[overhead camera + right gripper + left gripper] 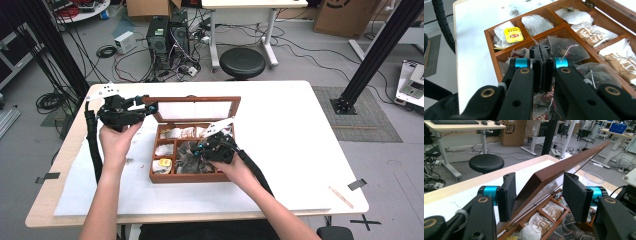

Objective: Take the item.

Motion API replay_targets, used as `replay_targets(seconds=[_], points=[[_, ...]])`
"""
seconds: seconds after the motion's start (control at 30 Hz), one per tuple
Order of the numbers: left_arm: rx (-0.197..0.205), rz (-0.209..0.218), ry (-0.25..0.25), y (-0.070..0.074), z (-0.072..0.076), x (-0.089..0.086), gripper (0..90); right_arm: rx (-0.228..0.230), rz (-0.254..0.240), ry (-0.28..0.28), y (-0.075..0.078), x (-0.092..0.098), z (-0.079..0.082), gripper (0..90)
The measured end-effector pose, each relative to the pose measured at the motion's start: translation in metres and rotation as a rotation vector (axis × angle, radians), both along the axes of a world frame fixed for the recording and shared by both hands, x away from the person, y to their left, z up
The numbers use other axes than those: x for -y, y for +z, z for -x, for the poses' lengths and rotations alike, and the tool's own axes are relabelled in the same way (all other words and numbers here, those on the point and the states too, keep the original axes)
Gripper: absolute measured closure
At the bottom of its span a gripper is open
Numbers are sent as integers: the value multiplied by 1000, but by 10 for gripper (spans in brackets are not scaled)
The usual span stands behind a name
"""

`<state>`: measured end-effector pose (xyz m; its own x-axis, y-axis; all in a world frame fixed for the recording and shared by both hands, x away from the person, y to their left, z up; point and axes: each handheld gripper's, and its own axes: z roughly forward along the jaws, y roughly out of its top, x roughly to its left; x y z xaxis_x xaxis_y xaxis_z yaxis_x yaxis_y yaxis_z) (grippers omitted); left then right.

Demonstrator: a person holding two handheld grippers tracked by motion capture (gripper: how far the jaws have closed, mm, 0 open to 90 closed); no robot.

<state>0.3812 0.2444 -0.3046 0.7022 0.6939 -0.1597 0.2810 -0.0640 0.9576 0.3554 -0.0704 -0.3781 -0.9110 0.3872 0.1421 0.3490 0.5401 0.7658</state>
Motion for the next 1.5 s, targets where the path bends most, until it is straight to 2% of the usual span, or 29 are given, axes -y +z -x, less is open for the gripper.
replay_targets(seconds=[0.53, 0.97, 1.17, 1.5], points=[[-2, 2, 1, 0, 0, 0, 450, 50, -74, -27, 24, 31, 7, 900], [-4, 5, 3, -1, -1, 0, 451, 70, -123, -62, 36, 57, 9, 900], [-2, 8, -1, -1, -2, 0, 451, 73, -139, -85, 40, 68, 10, 900], [0, 33, -5, -2, -7, -1, 450, 88, -166, -160, 53, 99, 14, 900]])
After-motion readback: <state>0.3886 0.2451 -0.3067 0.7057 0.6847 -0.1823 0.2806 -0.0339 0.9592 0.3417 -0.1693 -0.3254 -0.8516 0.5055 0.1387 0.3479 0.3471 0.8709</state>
